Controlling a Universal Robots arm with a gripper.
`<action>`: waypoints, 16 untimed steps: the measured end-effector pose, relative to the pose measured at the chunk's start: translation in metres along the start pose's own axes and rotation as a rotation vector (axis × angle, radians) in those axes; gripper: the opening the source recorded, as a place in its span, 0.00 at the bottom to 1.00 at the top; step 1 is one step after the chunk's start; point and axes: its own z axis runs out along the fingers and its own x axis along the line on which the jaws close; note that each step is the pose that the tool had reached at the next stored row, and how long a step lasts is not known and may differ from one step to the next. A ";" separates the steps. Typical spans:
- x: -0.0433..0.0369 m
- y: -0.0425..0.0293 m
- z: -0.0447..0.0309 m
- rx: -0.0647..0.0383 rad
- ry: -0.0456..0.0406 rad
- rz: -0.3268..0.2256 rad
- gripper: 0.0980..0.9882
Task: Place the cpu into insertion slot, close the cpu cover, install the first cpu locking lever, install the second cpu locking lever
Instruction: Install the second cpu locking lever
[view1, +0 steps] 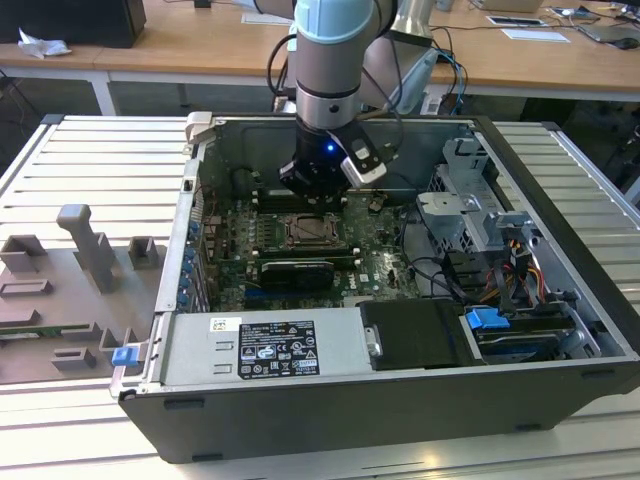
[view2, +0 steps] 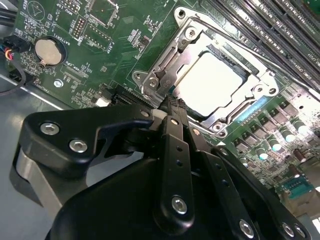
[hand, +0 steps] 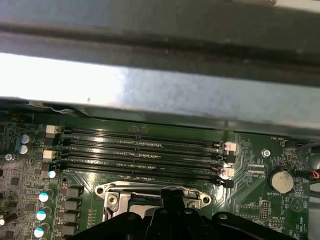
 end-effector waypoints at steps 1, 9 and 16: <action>-0.0001 0.0002 -0.0024 0.000 0.0000 0.000 0.01; -0.0008 0.0005 -0.0228 0.000 -0.0001 0.000 0.01; -0.0002 -0.0052 -0.0232 0.000 0.0000 0.000 0.01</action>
